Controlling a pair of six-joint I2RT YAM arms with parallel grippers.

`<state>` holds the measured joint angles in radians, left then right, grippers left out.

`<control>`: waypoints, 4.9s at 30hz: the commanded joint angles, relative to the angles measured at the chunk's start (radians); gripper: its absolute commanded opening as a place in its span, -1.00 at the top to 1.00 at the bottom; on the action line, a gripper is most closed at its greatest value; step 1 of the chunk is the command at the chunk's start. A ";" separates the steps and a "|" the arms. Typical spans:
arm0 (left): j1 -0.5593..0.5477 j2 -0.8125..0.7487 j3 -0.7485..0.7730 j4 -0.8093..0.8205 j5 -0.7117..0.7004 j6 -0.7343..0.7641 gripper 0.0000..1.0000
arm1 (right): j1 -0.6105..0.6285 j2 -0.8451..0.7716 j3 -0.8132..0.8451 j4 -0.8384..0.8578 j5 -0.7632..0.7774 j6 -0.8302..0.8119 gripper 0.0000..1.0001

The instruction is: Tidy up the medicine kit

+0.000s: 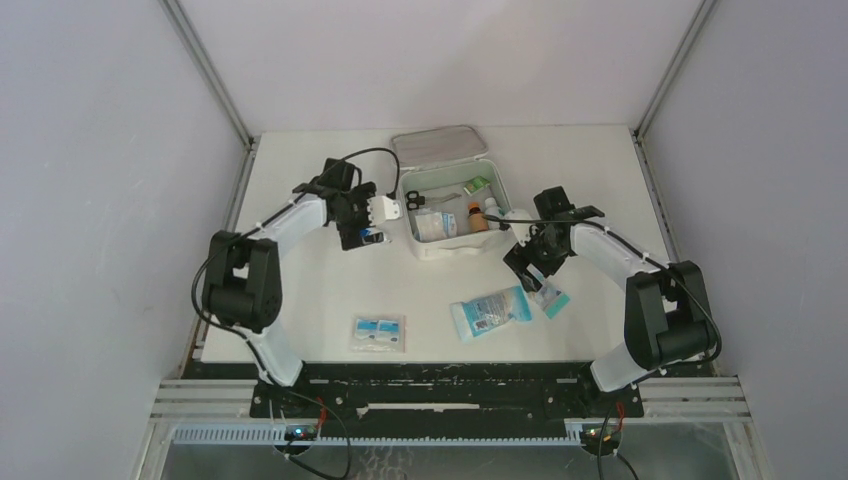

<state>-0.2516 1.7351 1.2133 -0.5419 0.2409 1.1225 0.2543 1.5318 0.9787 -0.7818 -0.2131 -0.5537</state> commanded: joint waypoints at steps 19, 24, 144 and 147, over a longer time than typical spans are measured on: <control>-0.032 0.273 0.314 -0.301 0.040 0.206 -0.21 | -0.006 0.011 0.076 -0.028 -0.018 0.052 -0.61; -0.033 0.261 0.296 -0.300 0.041 0.173 0.18 | -0.006 0.005 0.085 -0.034 -0.014 0.058 -0.60; -0.314 -0.032 0.311 0.058 0.060 -1.147 -0.62 | -0.176 -0.280 0.078 -0.023 -0.199 0.146 -0.56; -0.315 -0.154 0.168 0.101 0.018 -0.982 -0.62 | -0.130 -0.294 0.074 -0.013 -0.155 0.151 -0.56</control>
<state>-0.5610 1.7344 1.5238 -0.4808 0.3244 -0.1593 0.0746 1.2774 1.0542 -0.8143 -0.3985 -0.3862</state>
